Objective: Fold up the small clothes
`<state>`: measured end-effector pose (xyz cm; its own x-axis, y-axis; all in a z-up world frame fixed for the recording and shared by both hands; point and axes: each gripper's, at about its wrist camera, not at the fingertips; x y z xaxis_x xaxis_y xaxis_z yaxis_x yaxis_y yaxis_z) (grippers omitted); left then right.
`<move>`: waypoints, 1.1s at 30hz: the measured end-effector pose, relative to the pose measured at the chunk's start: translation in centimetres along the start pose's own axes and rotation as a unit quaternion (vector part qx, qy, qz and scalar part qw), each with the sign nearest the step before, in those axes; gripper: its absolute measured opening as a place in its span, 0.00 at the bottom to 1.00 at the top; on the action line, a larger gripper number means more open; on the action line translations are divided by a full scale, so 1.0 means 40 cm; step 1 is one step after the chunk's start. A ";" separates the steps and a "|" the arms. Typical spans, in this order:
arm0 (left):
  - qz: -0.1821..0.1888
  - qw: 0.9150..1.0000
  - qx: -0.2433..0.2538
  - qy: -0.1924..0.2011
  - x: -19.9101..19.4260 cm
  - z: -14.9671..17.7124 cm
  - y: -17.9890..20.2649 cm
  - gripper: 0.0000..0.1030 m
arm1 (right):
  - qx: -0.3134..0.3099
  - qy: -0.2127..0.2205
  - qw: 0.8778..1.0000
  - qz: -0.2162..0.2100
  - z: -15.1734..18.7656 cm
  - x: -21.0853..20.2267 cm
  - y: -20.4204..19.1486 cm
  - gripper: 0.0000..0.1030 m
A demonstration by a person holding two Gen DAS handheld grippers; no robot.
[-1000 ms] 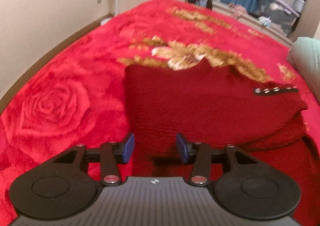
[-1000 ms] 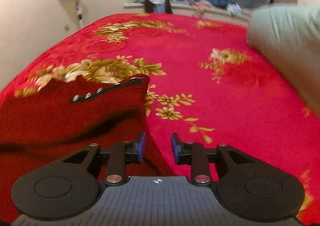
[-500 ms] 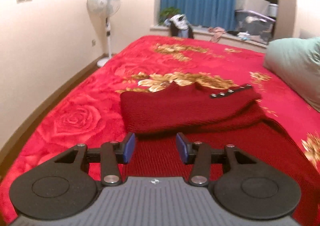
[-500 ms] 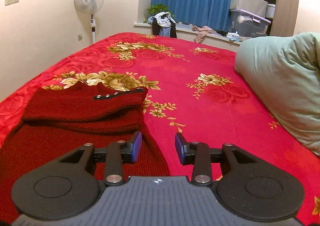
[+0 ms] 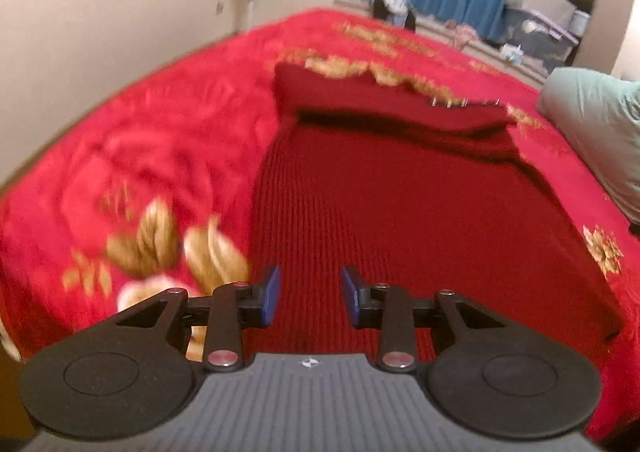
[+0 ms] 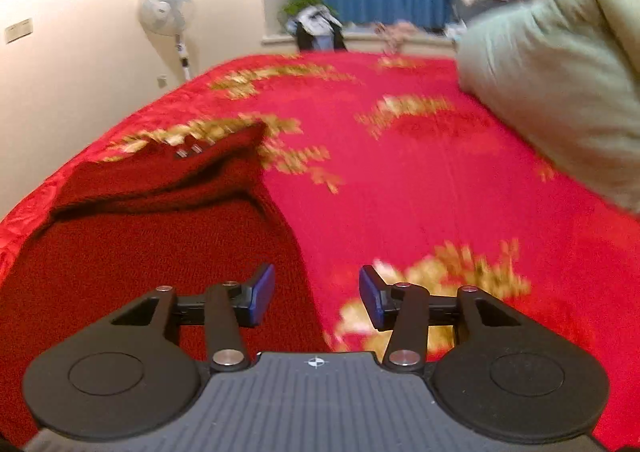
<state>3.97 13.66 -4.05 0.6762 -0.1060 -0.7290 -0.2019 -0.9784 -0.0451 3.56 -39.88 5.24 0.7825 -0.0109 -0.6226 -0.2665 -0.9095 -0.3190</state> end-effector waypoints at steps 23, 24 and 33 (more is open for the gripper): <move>-0.016 0.990 -0.071 -0.122 0.096 0.057 -0.064 0.39 | 0.025 -0.172 0.985 -0.009 0.099 0.140 0.069 0.57; -0.015 0.990 -0.070 -0.121 0.098 0.057 -0.063 0.38 | 0.025 -0.175 0.984 -0.015 0.098 0.140 0.066 0.57; 0.007 0.990 -0.064 -0.126 0.092 0.069 -0.045 0.38 | 0.018 -0.181 0.983 -0.018 0.103 0.136 0.061 0.57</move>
<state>4.88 15.50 -8.53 0.4731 -0.0875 -0.8766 -0.1068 -0.9934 0.0415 4.87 -40.44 -1.87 0.5413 0.1756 -0.8223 -0.2674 -0.8912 -0.3664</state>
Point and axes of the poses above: each gripper's, at about its wrist camera, not at the fingertips, and x roughly the way its jaws point, y to its right, z to its underside, and after that the axes turned 15 degrees about x, right-handed
